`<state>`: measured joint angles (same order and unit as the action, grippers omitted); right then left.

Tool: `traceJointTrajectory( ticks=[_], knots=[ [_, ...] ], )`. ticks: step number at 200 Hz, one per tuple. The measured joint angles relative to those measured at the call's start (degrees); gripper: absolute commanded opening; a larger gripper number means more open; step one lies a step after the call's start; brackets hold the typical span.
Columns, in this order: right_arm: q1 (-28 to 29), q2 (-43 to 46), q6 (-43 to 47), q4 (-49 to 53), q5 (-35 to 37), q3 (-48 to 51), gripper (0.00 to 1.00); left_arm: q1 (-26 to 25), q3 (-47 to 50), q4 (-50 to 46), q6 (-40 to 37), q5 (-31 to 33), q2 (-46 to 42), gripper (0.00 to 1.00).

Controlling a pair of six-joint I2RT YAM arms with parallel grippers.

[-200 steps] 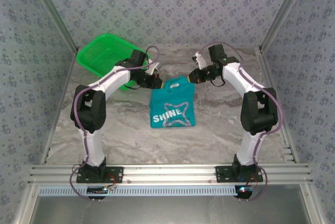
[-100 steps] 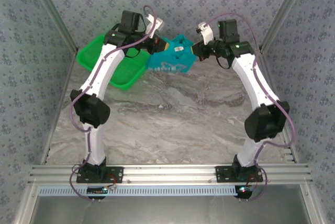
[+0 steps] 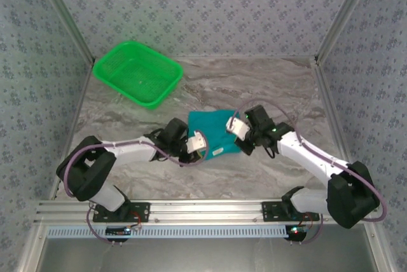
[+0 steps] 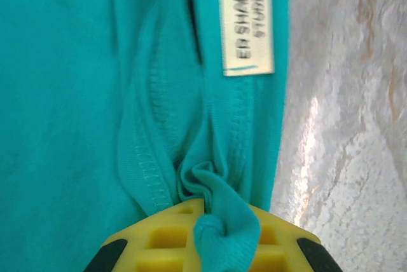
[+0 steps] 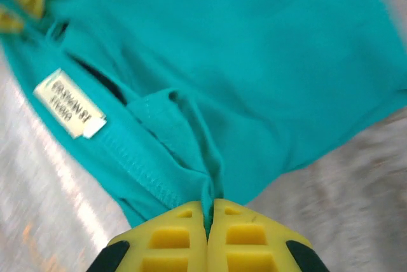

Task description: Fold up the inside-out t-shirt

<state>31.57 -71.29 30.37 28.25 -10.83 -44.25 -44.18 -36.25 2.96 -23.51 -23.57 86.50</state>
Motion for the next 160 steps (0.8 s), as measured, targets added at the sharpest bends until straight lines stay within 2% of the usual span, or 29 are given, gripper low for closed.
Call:
traceJointTrajectory(
  ticks=[31, 49, 68, 129, 145, 160],
  knots=[
    [0.0, -0.1, 5.2, 9.1, 0.2, -2.1, 0.00, -4.3, 9.4, 12.3, -3.1, 3.5, -9.4, 0.00],
    [2.1, 1.8, 6.8, 12.5, 0.0, -1.2, 0.00, -7.0, 12.9, 14.4, -4.6, 3.9, -13.1, 0.00],
    [3.6, 5.4, 8.2, 14.7, -1.7, 0.2, 0.00, -7.5, 16.2, 16.2, -5.0, 3.8, -15.3, 0.00],
    [7.3, 13.3, 9.5, 19.9, -7.6, 0.0, 0.00, -8.4, 16.4, 7.7, -3.4, 0.0, -33.5, 0.00],
    [5.5, 14.3, 8.8, 20.1, -10.6, -0.7, 0.00, -8.2, 14.4, 5.2, -1.3, 0.1, -34.4, 0.00],
    [0.7, 13.0, 8.0, 20.0, -15.0, -2.4, 0.00, -6.7, 10.0, 1.2, 1.4, -0.5, -32.0, 0.00]
  ],
)
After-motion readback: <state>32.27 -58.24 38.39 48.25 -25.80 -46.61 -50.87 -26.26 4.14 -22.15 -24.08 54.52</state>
